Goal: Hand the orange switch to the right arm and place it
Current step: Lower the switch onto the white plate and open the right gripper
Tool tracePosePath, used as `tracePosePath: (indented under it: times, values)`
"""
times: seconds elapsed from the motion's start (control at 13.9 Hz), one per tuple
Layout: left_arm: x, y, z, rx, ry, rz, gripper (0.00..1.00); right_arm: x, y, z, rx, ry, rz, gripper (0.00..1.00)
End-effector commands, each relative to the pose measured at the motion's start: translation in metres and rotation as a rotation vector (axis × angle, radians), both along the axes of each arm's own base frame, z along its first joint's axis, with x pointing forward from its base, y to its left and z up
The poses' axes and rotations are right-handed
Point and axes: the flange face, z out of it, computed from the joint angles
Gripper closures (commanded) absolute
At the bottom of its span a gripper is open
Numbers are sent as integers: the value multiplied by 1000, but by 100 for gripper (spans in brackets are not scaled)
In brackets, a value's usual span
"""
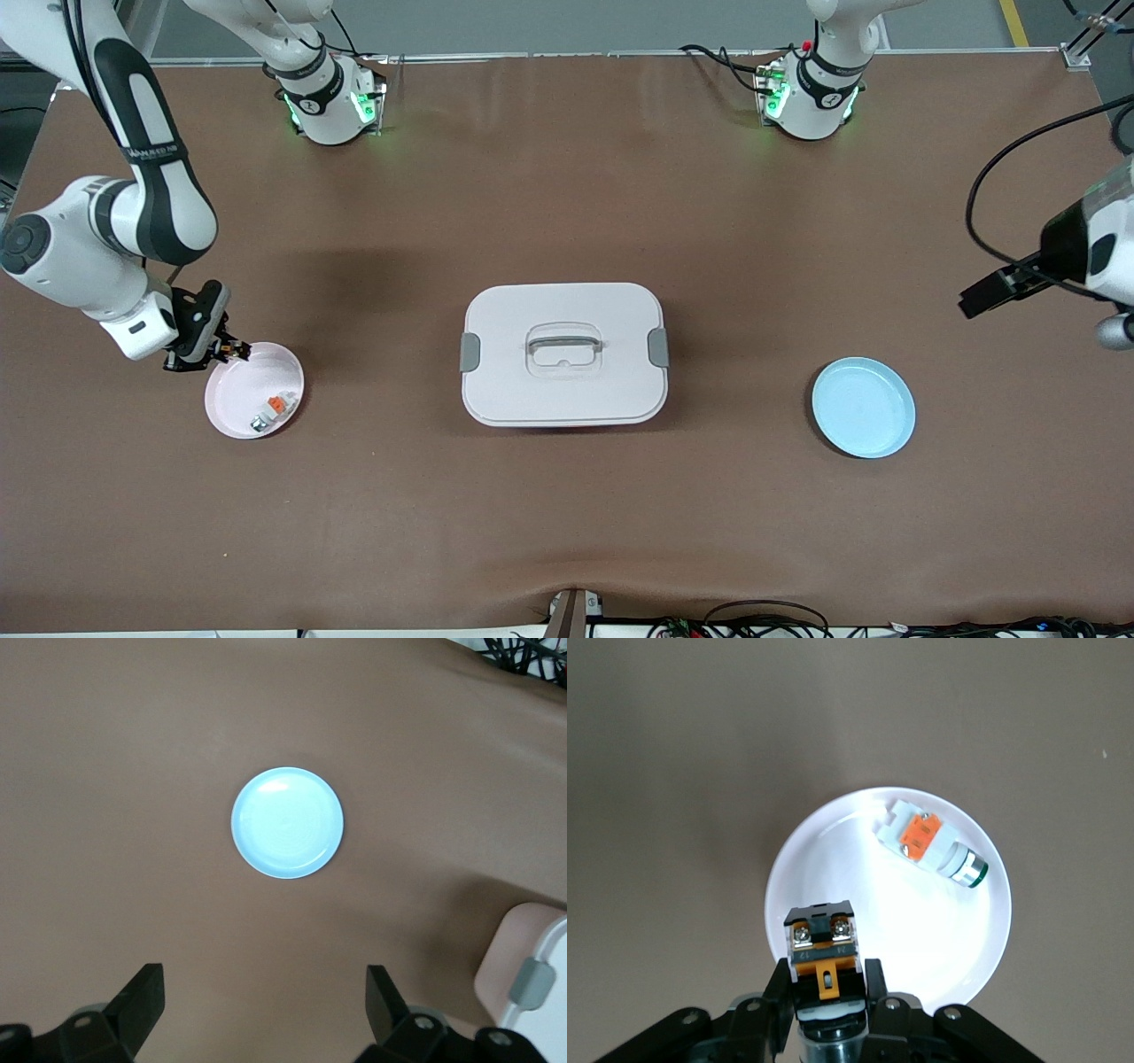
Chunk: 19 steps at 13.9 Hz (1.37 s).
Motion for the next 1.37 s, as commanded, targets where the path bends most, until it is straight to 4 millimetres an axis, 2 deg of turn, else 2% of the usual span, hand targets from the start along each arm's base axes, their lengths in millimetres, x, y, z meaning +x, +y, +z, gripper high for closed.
tracePosePath:
  times: [0.0, 0.22, 0.36, 0.58, 0.79, 1.15, 1.3]
  values:
    - [-33, 0, 9, 29, 17, -21, 0, 4, -6, -22, -16, -20, 15, 100]
    - [-54, 28, 7, -22, 11, -16, 0, 6, -14, -44, -25, -35, 0, 100]
    - [-69, 38, 3, -23, -7, -31, 0, 6, -15, -50, -28, -44, -3, 100]
    - [-79, 34, 8, -39, -25, -35, 0, 7, -17, -63, -19, -32, -19, 100]
    - [-76, 25, 8, -36, -28, -50, 0, 9, -19, -72, -17, -34, -30, 100]
    - [-75, 8, 7, -37, -31, -66, 0, 13, -11, -82, -1, -45, -44, 100]
    - [-76, 11, 6, -36, -25, -60, 0, 12, -11, -89, 0, -38, -46, 100]
